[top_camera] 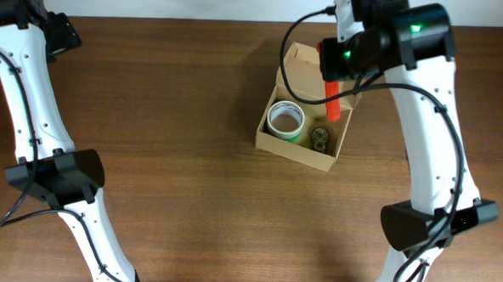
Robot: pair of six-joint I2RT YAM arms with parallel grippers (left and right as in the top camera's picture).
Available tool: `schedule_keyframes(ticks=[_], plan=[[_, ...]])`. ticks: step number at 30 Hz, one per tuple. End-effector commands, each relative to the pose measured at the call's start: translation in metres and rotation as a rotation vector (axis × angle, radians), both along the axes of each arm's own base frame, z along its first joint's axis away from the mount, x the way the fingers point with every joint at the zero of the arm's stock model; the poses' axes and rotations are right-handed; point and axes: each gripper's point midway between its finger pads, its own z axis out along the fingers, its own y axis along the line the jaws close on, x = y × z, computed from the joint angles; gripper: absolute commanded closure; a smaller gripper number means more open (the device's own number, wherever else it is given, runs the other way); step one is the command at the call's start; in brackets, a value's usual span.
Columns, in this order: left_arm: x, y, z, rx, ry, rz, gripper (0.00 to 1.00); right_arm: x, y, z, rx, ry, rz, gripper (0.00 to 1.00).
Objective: Pack container
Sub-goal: 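Lift the box cutter and carry it over the box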
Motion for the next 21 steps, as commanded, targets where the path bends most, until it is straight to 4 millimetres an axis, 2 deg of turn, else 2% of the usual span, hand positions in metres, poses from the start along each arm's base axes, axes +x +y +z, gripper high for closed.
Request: schedule_keyframes(ticks=[1,8,11,17,21], plan=[[0.000,0.002,-0.004,-0.004,0.010,-0.004,0.00,0.000,-0.004,-0.034,-0.040,0.079,-0.037,0.96],[0.000,0.002,-0.004,-0.004,0.010,-0.004,0.00,0.002,-0.009,-0.094,-0.121,0.155,0.037,0.96],[0.000,0.002,-0.004,-0.004,0.010,-0.004,0.00,0.002,-0.010,-0.113,-0.140,0.169,0.076,0.96],[0.000,0.002,-0.004,-0.004,0.010,-0.004,0.00,-0.002,-0.009,-0.136,-0.174,0.190,0.194,0.96],[0.000,0.002,-0.004,-0.004,0.010,-0.004,0.00,-0.009,0.004,-0.141,-0.154,0.179,0.413,0.96]])
